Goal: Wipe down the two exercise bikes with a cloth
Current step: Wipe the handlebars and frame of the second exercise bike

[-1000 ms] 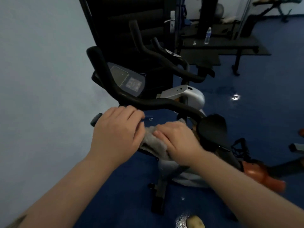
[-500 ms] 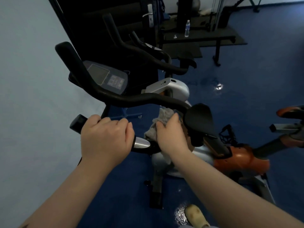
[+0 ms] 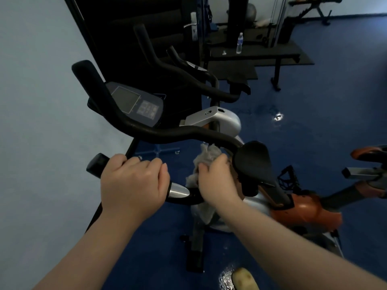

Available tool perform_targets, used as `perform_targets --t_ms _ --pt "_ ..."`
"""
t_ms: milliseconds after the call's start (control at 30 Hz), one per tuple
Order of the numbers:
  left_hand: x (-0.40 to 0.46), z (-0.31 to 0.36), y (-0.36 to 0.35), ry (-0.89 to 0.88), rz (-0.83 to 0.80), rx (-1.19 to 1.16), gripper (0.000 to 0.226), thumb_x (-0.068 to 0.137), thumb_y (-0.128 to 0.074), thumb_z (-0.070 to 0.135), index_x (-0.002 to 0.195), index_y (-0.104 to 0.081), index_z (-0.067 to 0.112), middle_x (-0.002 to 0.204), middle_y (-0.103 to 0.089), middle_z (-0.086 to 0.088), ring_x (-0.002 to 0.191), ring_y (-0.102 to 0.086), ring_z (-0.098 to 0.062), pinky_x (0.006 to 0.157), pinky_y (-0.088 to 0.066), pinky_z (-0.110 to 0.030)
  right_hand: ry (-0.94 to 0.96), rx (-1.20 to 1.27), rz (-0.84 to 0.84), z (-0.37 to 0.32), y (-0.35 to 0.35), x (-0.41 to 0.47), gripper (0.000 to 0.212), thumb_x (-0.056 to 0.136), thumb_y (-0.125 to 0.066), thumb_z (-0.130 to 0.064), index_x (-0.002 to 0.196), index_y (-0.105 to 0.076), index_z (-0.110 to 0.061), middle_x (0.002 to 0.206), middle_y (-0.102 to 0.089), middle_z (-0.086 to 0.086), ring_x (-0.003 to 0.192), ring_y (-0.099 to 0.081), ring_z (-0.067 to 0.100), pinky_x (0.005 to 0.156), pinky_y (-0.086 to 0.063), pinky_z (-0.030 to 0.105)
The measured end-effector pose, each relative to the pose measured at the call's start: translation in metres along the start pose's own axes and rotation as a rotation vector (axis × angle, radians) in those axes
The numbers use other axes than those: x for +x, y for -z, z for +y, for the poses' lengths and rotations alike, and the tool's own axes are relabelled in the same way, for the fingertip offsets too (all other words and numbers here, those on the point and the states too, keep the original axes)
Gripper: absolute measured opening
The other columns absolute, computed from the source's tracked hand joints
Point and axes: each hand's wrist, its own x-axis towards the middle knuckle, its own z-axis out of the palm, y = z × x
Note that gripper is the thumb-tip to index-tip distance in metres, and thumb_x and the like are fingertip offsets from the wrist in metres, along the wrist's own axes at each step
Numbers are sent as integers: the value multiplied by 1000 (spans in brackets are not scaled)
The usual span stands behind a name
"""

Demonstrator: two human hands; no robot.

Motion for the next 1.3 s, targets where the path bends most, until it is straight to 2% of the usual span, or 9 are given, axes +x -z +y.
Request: perform_targets --t_ms 233,400,533,667,767,900,1000,1067,1300 --pt "0 1 1 26 13 -3 45 92 -42 20 47 -46 14 37 -44 -1 38 -39 -21 60 -30 -33 48 218 -16 6 0 -27 42 99 -44 -27 138 -31 -17 137 -42 2 108 -46 4 85 -36 9" --pt "1 1 1 12 25 3 44 91 -43 21 48 -47 15 38 -47 -1 38 -42 -22 60 -30 -34 420 -82 -116 26 -7 -66 61 91 -5 -62 145 7 -37 151 20 -26 139 26 -2 116 10 25" --pt "0 1 1 22 21 -3 43 90 -45 21 48 -47 16 39 -47 0 39 -42 -22 60 -29 -34 638 -281 -162 32 15 -46 70 94 2 -56 146 -32 -24 152 -29 -16 143 -1 -3 117 11 27" --pt "-1 0 1 43 75 -54 37 89 -47 19 54 -58 15 43 -54 1 41 -48 -20 59 -33 -33 665 -302 -69 -2 -2 -49 47 97 -19 -38 89 -61 -17 85 -67 -1 84 -63 15 91 -48 38" --pt "-1 -6 11 106 181 -203 29 91 -48 15 75 -72 11 62 -69 1 59 -61 -15 71 -40 -32 715 -313 -92 -20 -7 -47 41 97 -26 -42 73 -50 -19 64 -60 0 54 -56 18 52 -41 29" --pt "-7 -17 26 341 149 -363 21 90 -50 12 95 -70 11 103 -70 3 109 -59 -10 99 -36 -30 801 -481 -178 8 17 -39 48 94 -21 -57 91 -57 -25 85 -65 -8 91 -59 13 109 -33 44" --pt "-14 -14 31 557 128 -592 25 94 -44 13 105 -66 14 113 -62 9 113 -51 -1 99 -39 -20 833 -497 -135 -8 7 -40 24 90 -54 -42 80 -57 -20 59 -56 0 50 -55 20 65 -56 42" --pt "-12 -8 33 718 177 -753 28 96 -39 20 107 -64 20 105 -61 15 104 -54 1 91 -40 -15 951 -567 -167 -38 -9 -44 23 88 -57 -37 98 -53 -17 63 -52 3 42 -45 20 36 -34 26" --pt "-20 -4 40 849 223 -1033 45 97 -27 31 118 -62 11 119 -63 10 118 -54 -2 95 -36 -8 1002 -520 -235 -7 4 -42 57 85 -55 -39 135 -37 -19 95 -61 -2 64 -59 15 44 -48 30"
